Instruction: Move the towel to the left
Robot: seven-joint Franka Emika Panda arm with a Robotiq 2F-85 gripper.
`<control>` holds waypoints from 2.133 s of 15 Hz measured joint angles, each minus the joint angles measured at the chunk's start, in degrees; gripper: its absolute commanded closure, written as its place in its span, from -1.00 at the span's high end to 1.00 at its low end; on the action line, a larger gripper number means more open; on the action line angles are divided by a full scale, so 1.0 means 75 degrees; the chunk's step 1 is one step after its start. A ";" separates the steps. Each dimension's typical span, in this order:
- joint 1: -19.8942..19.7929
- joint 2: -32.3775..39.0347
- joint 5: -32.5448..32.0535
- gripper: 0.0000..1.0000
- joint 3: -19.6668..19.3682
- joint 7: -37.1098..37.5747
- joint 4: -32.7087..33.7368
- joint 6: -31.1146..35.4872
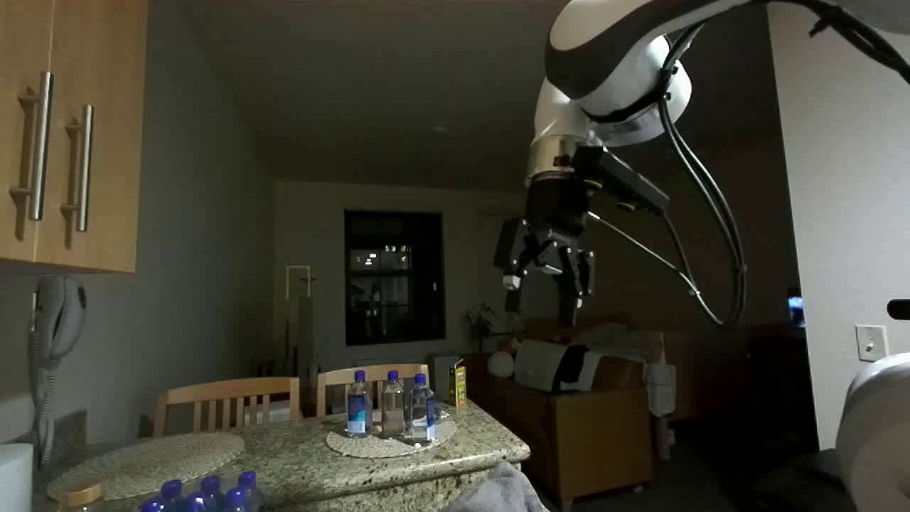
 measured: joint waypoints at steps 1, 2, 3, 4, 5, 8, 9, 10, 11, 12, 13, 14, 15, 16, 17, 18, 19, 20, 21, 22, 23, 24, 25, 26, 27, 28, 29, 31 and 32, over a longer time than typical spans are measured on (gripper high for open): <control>0.0000 0.0000 0.0000 1.00 0.0000 0.0000 0.0000 0.0000; 0.0000 0.0000 0.0000 1.00 0.0000 0.0000 0.0000 0.0000; 0.0000 0.0000 0.0000 1.00 0.0000 0.0000 0.0000 0.0000; 0.0000 0.0000 0.0000 1.00 0.0000 0.0000 0.0000 0.0000; 0.0000 0.0000 0.0000 1.00 0.0000 0.0000 0.0000 0.0000; -0.0053 0.0037 0.0000 1.00 0.0012 -0.0014 0.0001 0.0113; -0.0064 0.0083 0.0000 1.00 0.0012 -0.0015 0.0002 0.0241; -0.0067 0.0157 0.0000 1.00 0.0012 -0.0023 0.0001 0.0395; -0.0067 0.0257 0.0000 1.00 0.0012 -0.0030 0.0002 0.0581; -0.0068 0.0384 0.0000 1.00 0.0010 -0.0037 0.0001 0.0777; -0.0069 0.0544 -0.0004 1.00 0.0006 -0.0063 0.0001 0.0983; -0.0072 0.0724 -0.0006 1.00 -0.0006 -0.0086 0.0002 0.1194; -0.0074 0.0919 -0.0009 1.00 -0.0030 -0.0128 0.0001 0.1440; -0.0077 0.1127 -0.0012 1.00 -0.0068 -0.0209 0.0001 0.1728; -0.0081 0.1346 -0.0035 1.00 -0.0119 -0.0334 0.0002 0.2034; -0.0085 0.1575 -0.0068 1.00 -0.0183 -0.0471 0.0004 0.2339; -0.0092 0.1830 -0.0126 1.00 -0.0257 -0.0626 0.0015 0.2657; -0.0103 0.2081 -0.0185 1.00 -0.0328 -0.0762 0.0041 0.2934; -0.0119 0.2359 -0.0249 1.00 -0.0405 -0.0914 0.0101 0.3191; -0.0139 0.2646 -0.0293 1.00 -0.0478 -0.1065 0.0186 0.3396; -0.0152 0.2931 -0.0329 1.00 -0.0545 -0.1205 0.0299 0.3537; -0.0156 0.3236 -0.0360 1.00 -0.0612 -0.1337 0.0445 0.3605; -0.0156 0.3545 -0.0380 1.00 -0.0669 -0.1440 0.0615 0.3661; -0.0158 0.3871 -0.0393 1.00 -0.0712 -0.1524 0.0806 0.3718; -0.0165 0.4181 -0.0411 1.00 -0.0736 -0.1540 0.1001 0.3744; -0.0175 0.4496 -0.0419 1.00 -0.0752 -0.1540 0.1209 0.3747; -0.0186 0.4815 -0.0419 1.00 -0.0764 -0.1540 0.1429 0.3747; -0.0248 0.5395 -0.0422 1.00 -0.0768 -0.1540 0.1858 0.3744; -0.0294 0.5668 -0.0423 1.00 -0.0769 -0.1540 0.2072 0.3743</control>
